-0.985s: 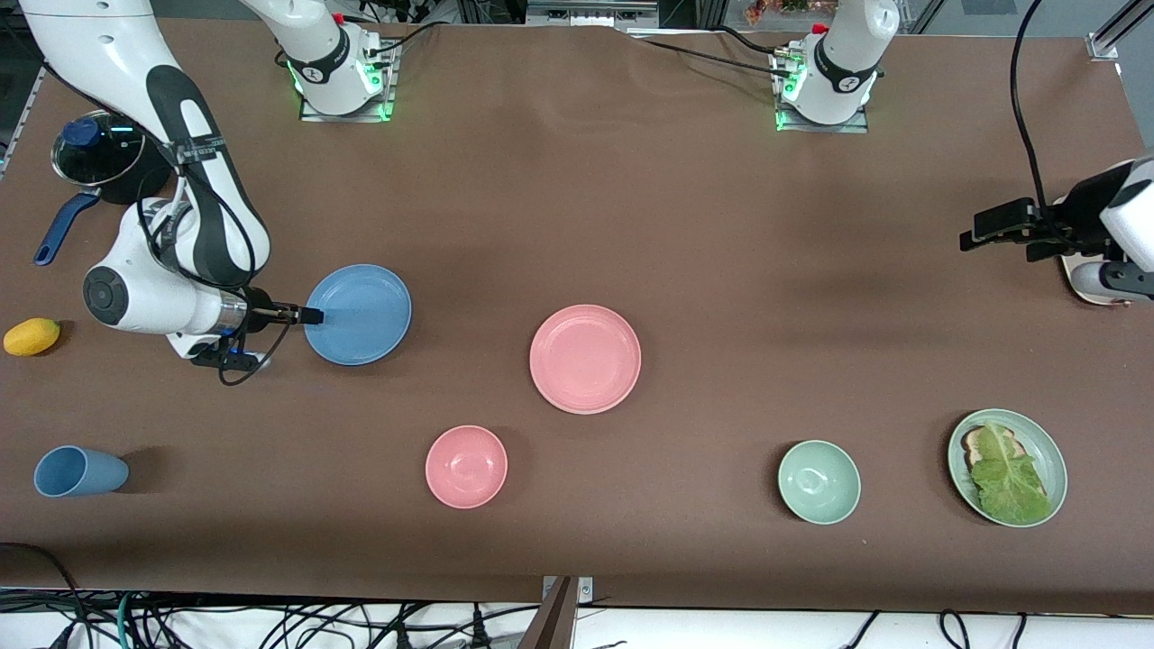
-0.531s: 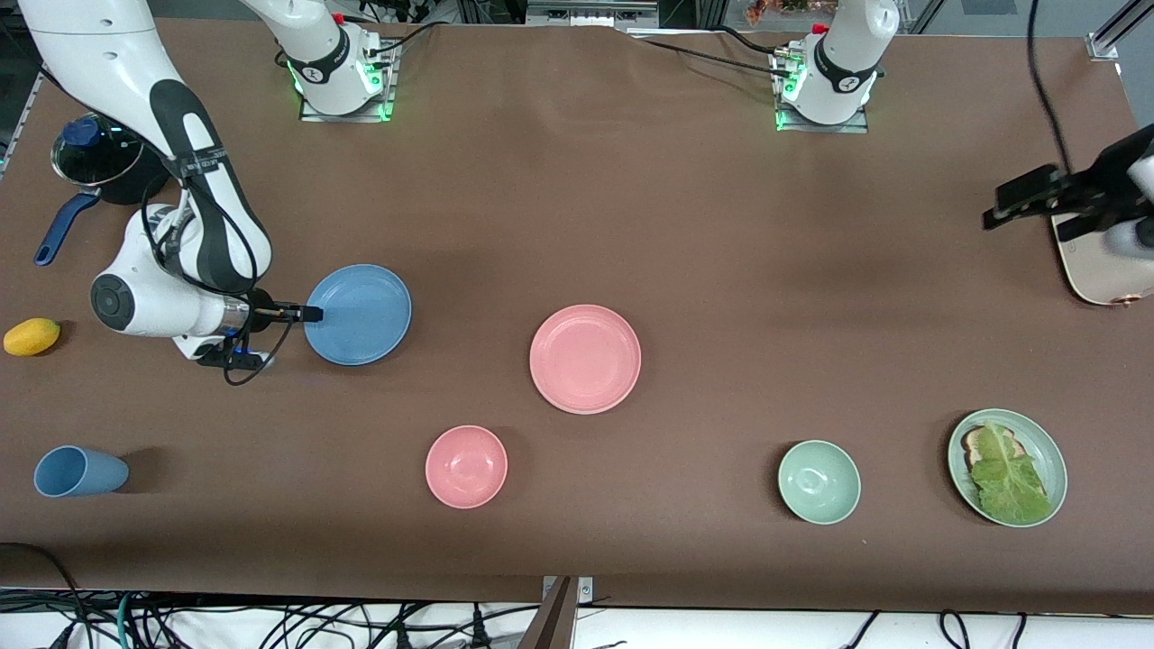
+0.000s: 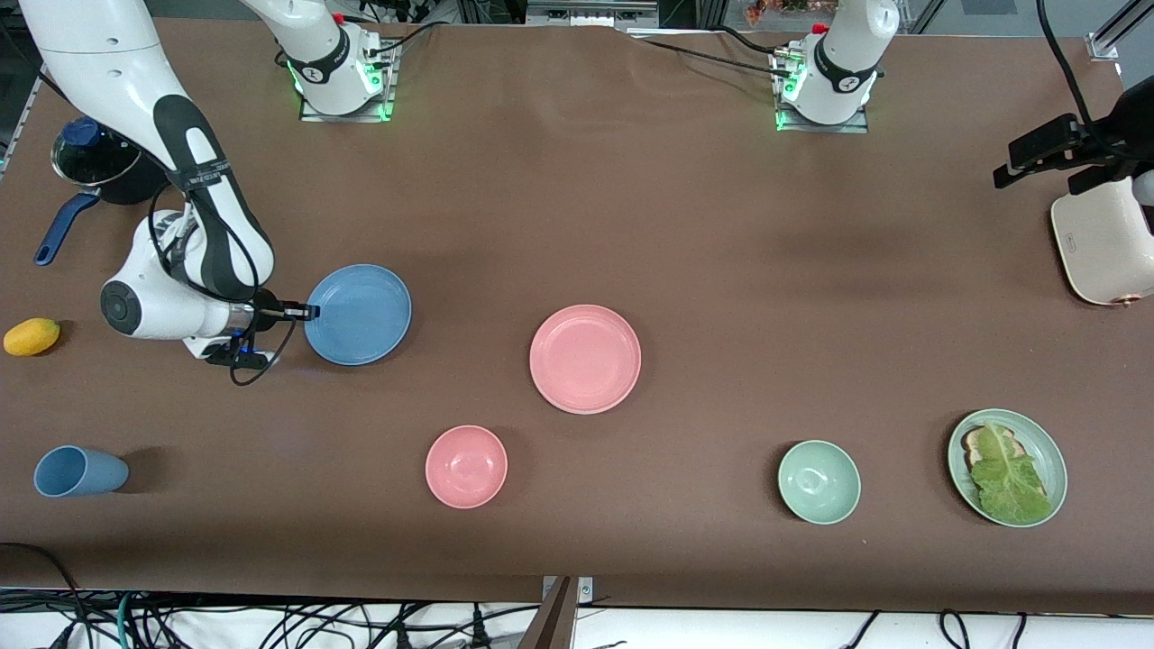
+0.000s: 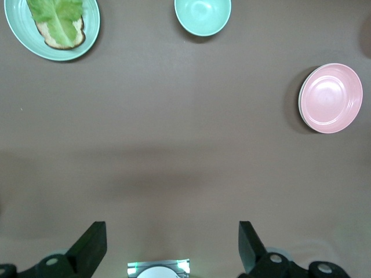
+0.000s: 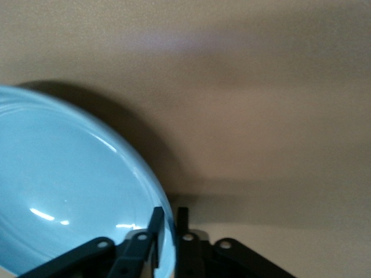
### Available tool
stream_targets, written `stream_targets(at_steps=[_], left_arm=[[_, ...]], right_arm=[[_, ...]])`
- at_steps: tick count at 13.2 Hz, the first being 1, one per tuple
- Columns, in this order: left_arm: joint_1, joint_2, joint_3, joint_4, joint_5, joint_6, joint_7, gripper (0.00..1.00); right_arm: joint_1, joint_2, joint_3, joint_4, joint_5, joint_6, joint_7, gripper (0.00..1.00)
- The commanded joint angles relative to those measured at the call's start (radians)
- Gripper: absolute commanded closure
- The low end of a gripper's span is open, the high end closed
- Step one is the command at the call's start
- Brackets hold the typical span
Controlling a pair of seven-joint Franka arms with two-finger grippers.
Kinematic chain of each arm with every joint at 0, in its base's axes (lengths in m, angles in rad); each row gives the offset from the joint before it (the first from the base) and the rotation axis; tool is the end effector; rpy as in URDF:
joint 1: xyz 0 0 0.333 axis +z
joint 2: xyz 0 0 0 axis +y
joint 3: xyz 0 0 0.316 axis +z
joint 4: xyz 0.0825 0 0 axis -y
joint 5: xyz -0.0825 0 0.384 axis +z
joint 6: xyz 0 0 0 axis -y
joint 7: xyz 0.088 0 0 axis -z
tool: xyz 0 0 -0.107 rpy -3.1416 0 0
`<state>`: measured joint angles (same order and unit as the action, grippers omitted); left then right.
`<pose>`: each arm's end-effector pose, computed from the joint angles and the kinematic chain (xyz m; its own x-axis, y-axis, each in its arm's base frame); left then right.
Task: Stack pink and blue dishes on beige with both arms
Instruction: 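Carry the blue plate with the right gripper onto the pink plate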
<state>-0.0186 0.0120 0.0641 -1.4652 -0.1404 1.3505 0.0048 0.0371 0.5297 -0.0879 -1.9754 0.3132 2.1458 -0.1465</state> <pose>0.5348 0.0068 0.6500 0.9923 0.0099 -0.1236 0.0272 -0.9899 0.1392 0.5719 -0.0163 0.1749 0.9395 -0.0782 -0.3336 -0.1489 -0.9700 -0.1919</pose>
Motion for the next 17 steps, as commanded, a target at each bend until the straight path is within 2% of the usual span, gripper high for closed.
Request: stream_targets(at_steps=[1,3,5,8,12,14,17], left_arm=[[0.008,-0.041,-0.017,-0.017,0.065,-0.025,-0.008,0.0],[0.008,-0.05,-0.044,-0.024,0.108,-0.039,-0.008,0.0],[-0.003,-0.041,-0.044,-0.021,0.108,-0.042,-0.008,0.0],[0.0,-0.03,-0.043,-0.014,0.108,-0.057,-0.003,0.0],[-0.003,-0.023,-0.043,-0.012,0.108,-0.057,-0.003,0.0],[0.005,-0.017,-0.043,-0.012,0.108,-0.057,-0.003,0.0],[0.003,-0.015,-0.043,-0.007,0.108,-0.054,-0.003,0.0]], right_arm=[[-0.019,-0.005,0.005,0.001,0.026,-0.018,-0.024,1.0],[-0.017,-0.011,0.01,0.047,0.026,-0.081,-0.015,1.0],[-0.01,-0.02,0.017,0.142,0.044,-0.218,0.001,1.0],[0.078,-0.025,0.036,0.275,0.05,-0.357,0.221,1.0],[0.197,-0.019,0.088,0.361,0.092,-0.339,0.5,1.0],[0.254,-0.005,0.092,0.363,0.165,-0.249,0.599,1.0],[0.325,0.029,0.093,0.365,0.323,-0.118,0.665,1.0]])
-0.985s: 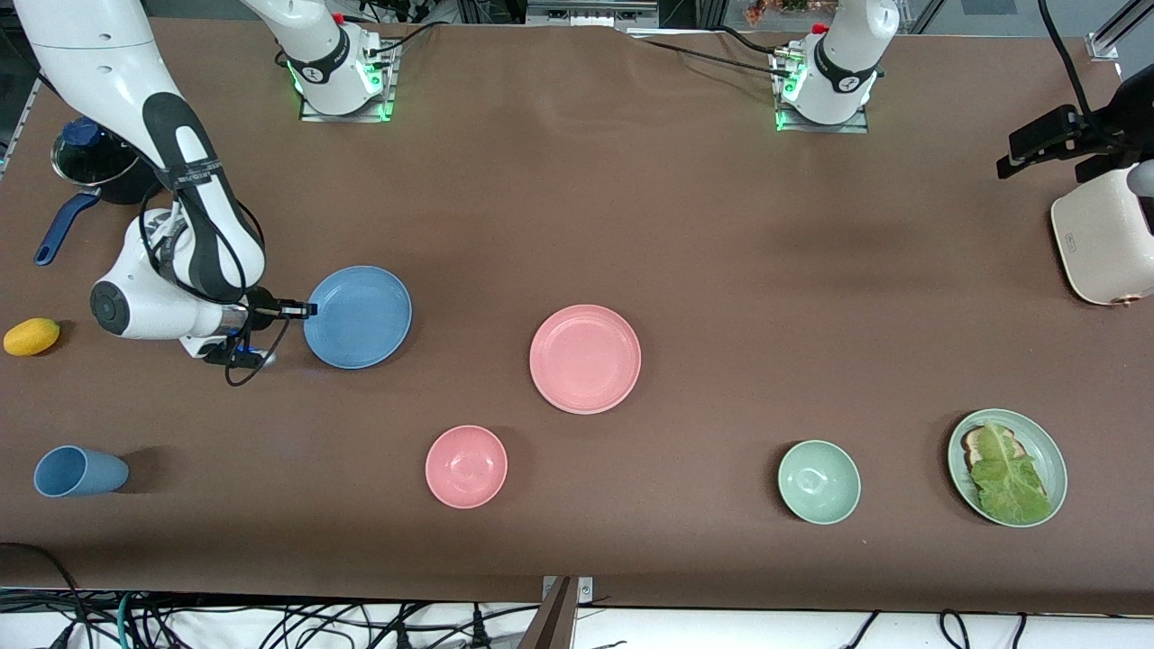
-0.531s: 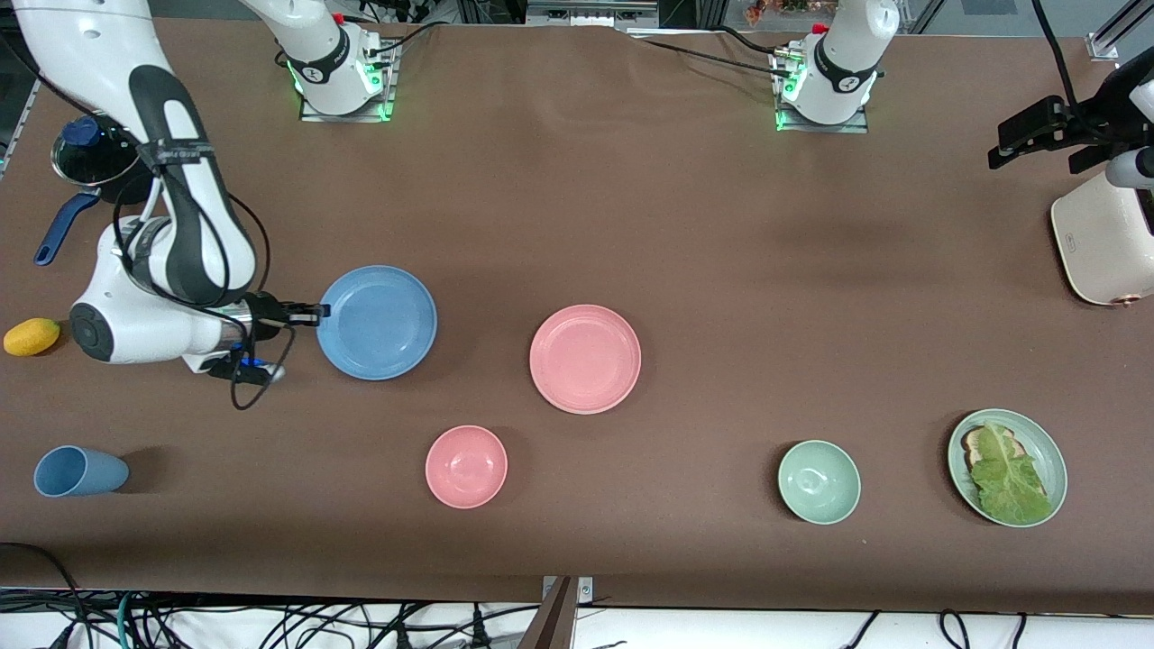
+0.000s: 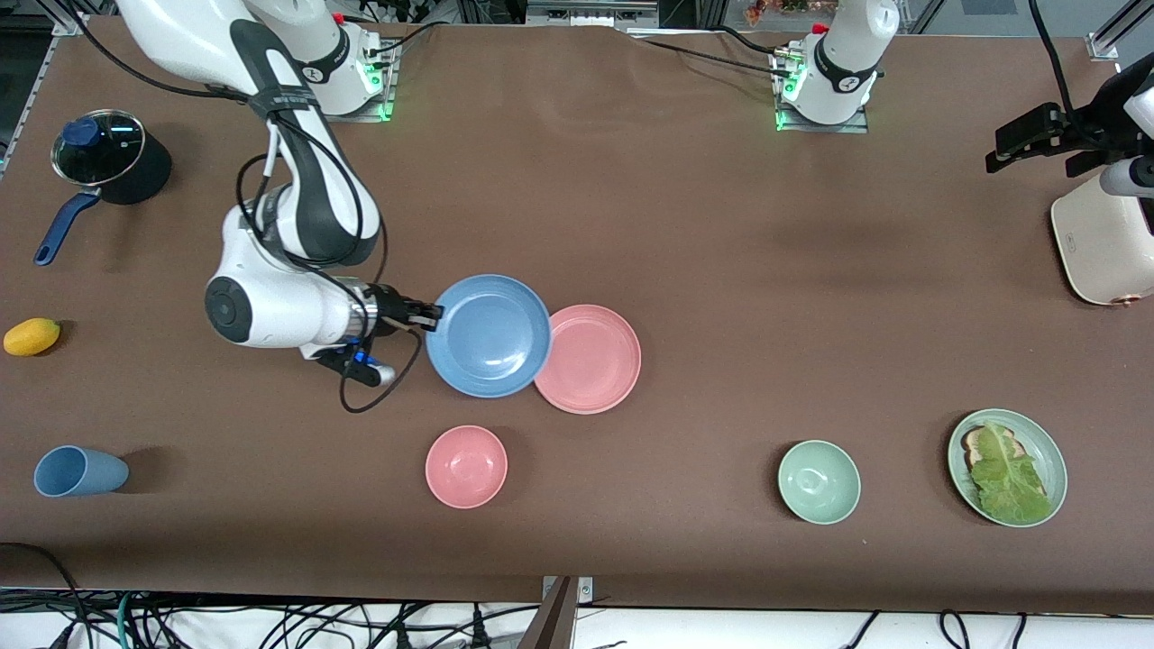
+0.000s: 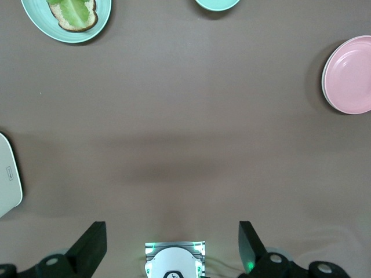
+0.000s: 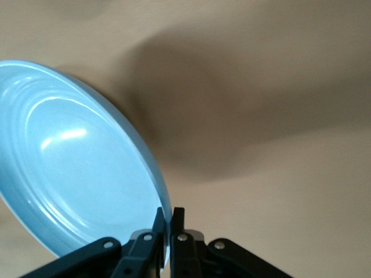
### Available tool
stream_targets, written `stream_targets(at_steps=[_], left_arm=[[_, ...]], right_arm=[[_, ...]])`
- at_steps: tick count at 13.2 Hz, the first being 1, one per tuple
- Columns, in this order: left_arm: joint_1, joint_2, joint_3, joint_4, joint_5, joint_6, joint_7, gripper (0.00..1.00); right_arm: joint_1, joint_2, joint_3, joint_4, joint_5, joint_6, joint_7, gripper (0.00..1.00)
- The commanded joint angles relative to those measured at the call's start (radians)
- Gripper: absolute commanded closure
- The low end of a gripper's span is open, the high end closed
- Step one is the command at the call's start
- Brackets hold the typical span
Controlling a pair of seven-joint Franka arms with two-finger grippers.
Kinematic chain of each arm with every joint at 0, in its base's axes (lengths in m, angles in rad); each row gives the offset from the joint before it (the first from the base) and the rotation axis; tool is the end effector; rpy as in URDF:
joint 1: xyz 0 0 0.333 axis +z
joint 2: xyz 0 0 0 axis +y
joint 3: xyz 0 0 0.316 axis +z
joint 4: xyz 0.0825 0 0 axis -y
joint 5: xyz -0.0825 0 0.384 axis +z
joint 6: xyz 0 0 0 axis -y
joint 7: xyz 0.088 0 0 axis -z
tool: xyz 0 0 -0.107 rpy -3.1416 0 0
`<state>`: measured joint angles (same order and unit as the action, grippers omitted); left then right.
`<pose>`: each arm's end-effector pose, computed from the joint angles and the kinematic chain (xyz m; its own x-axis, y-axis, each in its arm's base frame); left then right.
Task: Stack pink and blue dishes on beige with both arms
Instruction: 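Carry the blue plate with the right gripper onto the pink plate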
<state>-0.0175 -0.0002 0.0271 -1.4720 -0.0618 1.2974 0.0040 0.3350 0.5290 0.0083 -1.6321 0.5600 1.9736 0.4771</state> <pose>0.5245 -0.0028 0.6487 0.9849 -0.0112 -0.1728 -0.0005 -0.9981 0.0622 0.6175 0.2561 0.3057 0.8584 -0.3018 -0.4148 -0.4380 -0.8522 -0.2863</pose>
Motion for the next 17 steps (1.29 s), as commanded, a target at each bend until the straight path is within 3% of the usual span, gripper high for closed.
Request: stream_targets(at_steps=[1,6,17], left_arm=[[0.002,-0.003,-0.006,-0.001,0.031,-0.001,-0.002,0.0],[0.002,-0.001,-0.006,-0.001,0.03,0.0,-0.002,0.0],[0.001,-0.001,-0.006,-0.001,0.031,0.0,-0.002,0.0]], right_arm=[[0.053,0.046,-0.002,0.026,0.093,0.111,0.063,1.0],[0.177,0.141,-0.001,0.054,0.097,0.335,0.078,1.0],[0.242,0.183,-0.008,0.018,0.077,0.386,0.071,1.0]])
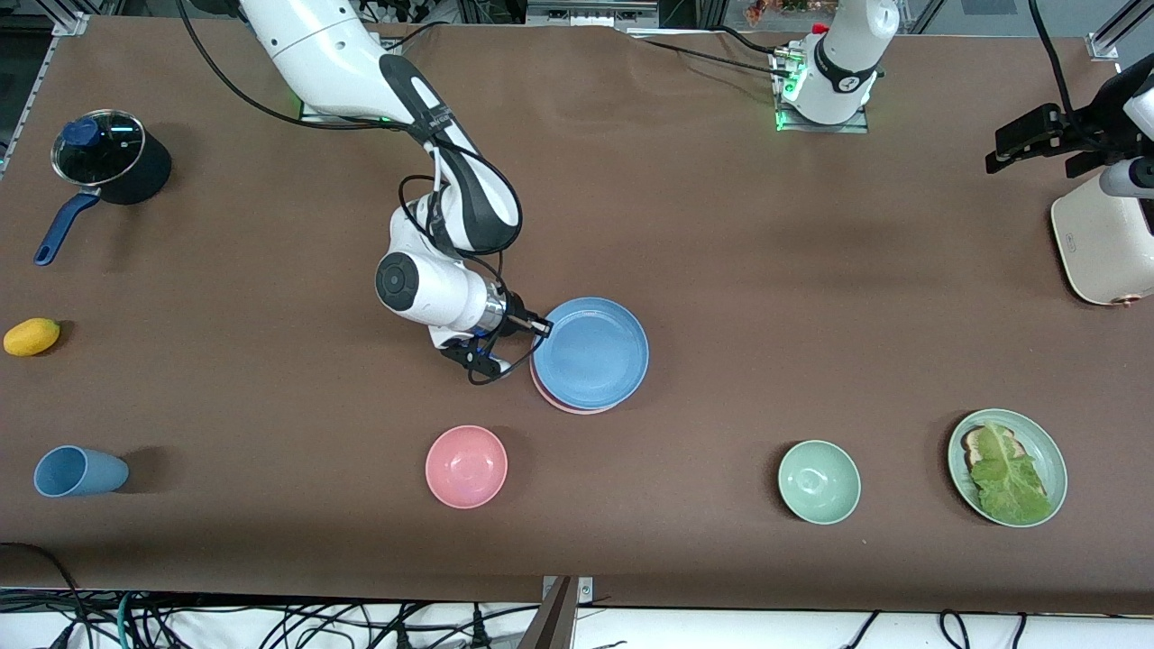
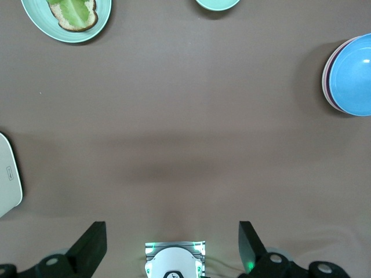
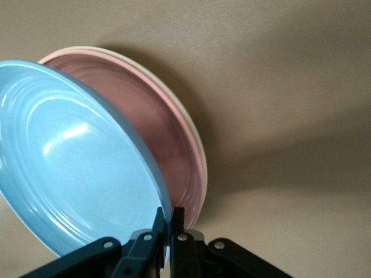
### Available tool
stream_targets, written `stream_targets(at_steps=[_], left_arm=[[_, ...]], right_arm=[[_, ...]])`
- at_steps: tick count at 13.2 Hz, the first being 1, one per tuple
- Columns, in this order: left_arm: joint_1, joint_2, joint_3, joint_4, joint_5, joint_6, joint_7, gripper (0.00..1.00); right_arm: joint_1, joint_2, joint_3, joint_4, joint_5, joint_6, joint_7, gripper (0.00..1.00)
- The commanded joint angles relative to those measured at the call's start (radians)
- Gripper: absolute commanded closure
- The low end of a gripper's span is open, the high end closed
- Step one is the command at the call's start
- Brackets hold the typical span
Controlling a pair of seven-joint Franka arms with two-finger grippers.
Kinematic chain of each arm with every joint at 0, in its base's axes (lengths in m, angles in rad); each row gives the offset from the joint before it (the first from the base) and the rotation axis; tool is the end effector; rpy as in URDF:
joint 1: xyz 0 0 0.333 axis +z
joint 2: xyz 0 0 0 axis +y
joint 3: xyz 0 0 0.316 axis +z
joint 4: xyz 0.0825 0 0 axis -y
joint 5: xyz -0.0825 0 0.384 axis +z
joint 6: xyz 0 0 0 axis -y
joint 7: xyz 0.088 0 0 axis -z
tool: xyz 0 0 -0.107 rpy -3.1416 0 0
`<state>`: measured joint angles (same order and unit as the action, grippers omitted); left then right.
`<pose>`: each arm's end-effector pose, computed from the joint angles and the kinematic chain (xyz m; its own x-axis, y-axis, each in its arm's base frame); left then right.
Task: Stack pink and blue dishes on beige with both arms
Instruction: 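Carry the blue plate with the right gripper onto the pink plate, then open the right gripper and lift it off the stack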
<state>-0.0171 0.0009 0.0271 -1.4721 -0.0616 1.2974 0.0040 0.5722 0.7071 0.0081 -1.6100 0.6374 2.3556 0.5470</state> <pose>0.5249 -0.0026 0.6480 0.9847 -0.0108 -0.1739 0.0000 -0.9981 0.0619 0.5813 0.3898 0.2180 0.8953 -0.3419 -0.2855 -0.4285 -0.8361 -0.3427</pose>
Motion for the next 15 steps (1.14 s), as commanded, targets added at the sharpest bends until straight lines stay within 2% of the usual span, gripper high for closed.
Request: stream_targets(at_steps=[1,4,5,6,7,10,11,13,14,15], left_arm=[[0.002,-0.002,-0.006,-0.001,0.031,0.0,-0.002,0.0],[0.002,-0.002,-0.006,-0.001,0.031,0.0,-0.002,0.0],[0.002,-0.002,-0.006,-0.001,0.031,0.0,-0.002,0.0],[0.003,-0.002,-0.006,-0.001,0.031,0.0,-0.002,0.0],[0.003,-0.002,-0.006,-0.001,0.031,0.0,-0.002,0.0],[0.005,0.005,-0.006,-0.001,0.031,0.0,-0.002,0.0],[0.005,0.007,-0.006,-0.001,0.031,0.0,-0.002,0.0],[0.005,0.007,-0.004,-0.001,0.031,0.0,-0.002,0.0],[0.006,0.007,-0.006,-0.001,0.031,0.0,-0.002,0.0],[0.006,0.007,-0.006,-0.001,0.031,0.0,-0.002,0.0]], right_arm=[[0.003,0.005,-0.01,-0.007,-0.013,0.002,0.001,1.0],[0.003,0.005,-0.01,-0.019,-0.021,0.002,0.004,1.0],[0.003,0.005,-0.01,-0.019,-0.021,-0.001,0.005,0.91],[0.002,0.005,-0.01,-0.019,-0.019,-0.004,0.007,0.56],[0.0,0.005,-0.01,-0.019,-0.019,-0.004,0.011,0.01],[0.003,-0.024,-0.039,-0.018,-0.025,-0.022,0.007,0.0],[0.003,-0.043,-0.059,-0.015,-0.054,-0.059,0.007,0.0],[0.003,-0.104,-0.06,-0.018,-0.175,-0.078,-0.004,0.0],[0.003,-0.13,-0.068,-0.016,-0.197,-0.131,-0.002,0.0],[0.003,-0.152,-0.103,-0.01,-0.249,-0.194,-0.005,0.0]])
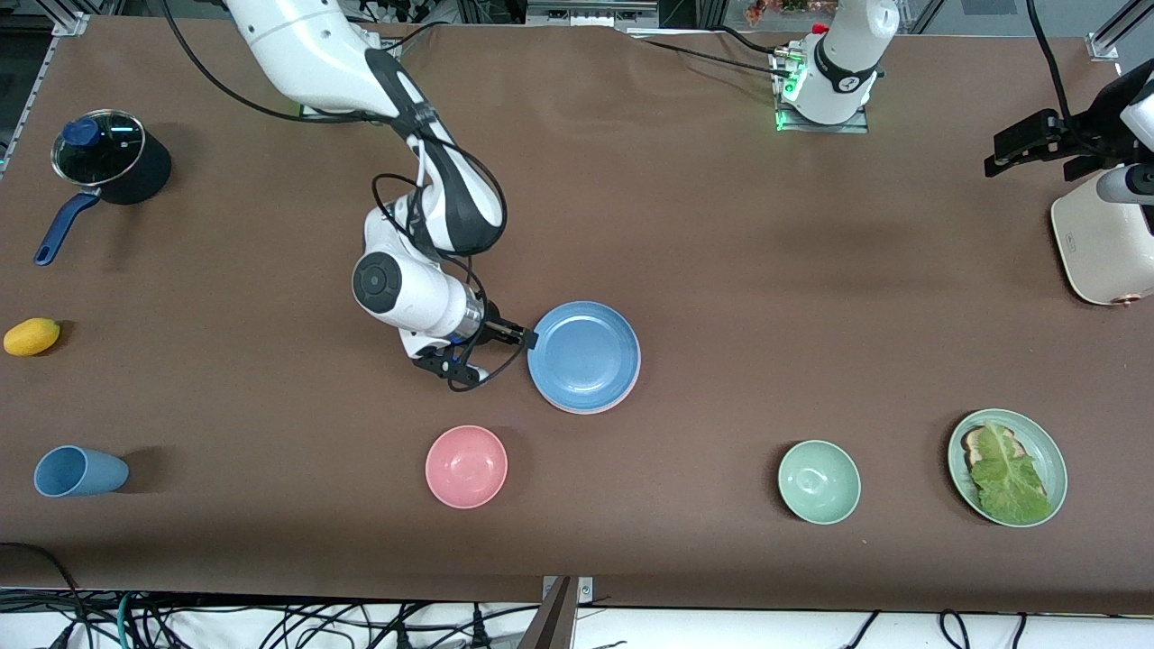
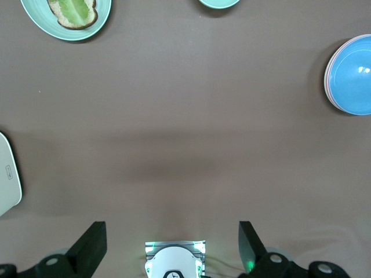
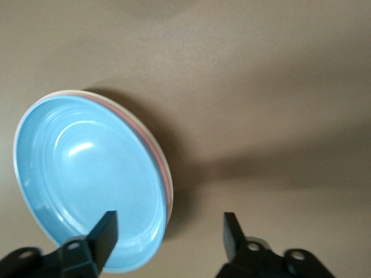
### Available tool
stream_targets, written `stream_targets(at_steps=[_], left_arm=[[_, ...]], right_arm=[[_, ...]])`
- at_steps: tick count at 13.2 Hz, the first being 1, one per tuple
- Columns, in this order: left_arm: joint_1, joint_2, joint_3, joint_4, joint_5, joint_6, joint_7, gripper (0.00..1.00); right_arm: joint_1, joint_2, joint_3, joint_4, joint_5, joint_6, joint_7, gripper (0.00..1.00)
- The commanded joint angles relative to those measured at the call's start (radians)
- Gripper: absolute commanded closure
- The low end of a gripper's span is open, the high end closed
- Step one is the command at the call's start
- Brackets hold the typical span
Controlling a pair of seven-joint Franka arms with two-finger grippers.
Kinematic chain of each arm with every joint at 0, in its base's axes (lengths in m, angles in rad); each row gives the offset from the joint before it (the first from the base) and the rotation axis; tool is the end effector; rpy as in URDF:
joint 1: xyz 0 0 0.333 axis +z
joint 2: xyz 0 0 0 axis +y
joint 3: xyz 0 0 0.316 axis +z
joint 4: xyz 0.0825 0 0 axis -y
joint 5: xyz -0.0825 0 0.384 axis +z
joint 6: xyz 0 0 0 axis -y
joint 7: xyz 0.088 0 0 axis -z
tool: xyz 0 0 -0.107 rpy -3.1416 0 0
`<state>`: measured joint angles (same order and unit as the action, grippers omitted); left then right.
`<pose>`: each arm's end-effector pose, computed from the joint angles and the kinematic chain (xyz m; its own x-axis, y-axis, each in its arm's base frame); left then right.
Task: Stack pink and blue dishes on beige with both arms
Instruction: 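Open the right gripper and lift it off the stack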
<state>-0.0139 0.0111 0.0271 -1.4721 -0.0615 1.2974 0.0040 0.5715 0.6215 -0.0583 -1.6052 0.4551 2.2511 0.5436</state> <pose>0.5281 -0.0009 0.6427 0.9829 -0.0076 -0.1840 0.0039 -0.9981 0.0617 0.5993 0.3581 0.2707 0.9461 -0.2706 -0.1783 -0.3108 -0.9132 -0.2637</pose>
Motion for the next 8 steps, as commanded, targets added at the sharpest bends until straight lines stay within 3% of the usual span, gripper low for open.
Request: stream_targets(at_steps=[1,2,6,8], left_arm=[[0.003,-0.003,-0.006,0.0,0.031,0.0,-0.002,0.0],[0.003,-0.003,-0.004,0.0,0.031,0.0,-0.002,0.0],[0.003,-0.003,-0.004,0.001,0.031,0.0,-0.002,0.0],[0.003,-0.003,-0.004,0.0,0.038,0.0,-0.001,0.0]], right_arm=[[0.004,-0.095,-0.052,-0.013,-0.138,-0.141,-0.037,0.0],[0.002,-0.132,-0.072,-0.016,-0.188,-0.207,-0.104,0.0],[0.002,-0.264,-0.282,0.007,-0.216,-0.5,-0.289,0.0],[-0.001,-0.331,-0.346,0.043,-0.28,-0.577,-0.382,0.0]])
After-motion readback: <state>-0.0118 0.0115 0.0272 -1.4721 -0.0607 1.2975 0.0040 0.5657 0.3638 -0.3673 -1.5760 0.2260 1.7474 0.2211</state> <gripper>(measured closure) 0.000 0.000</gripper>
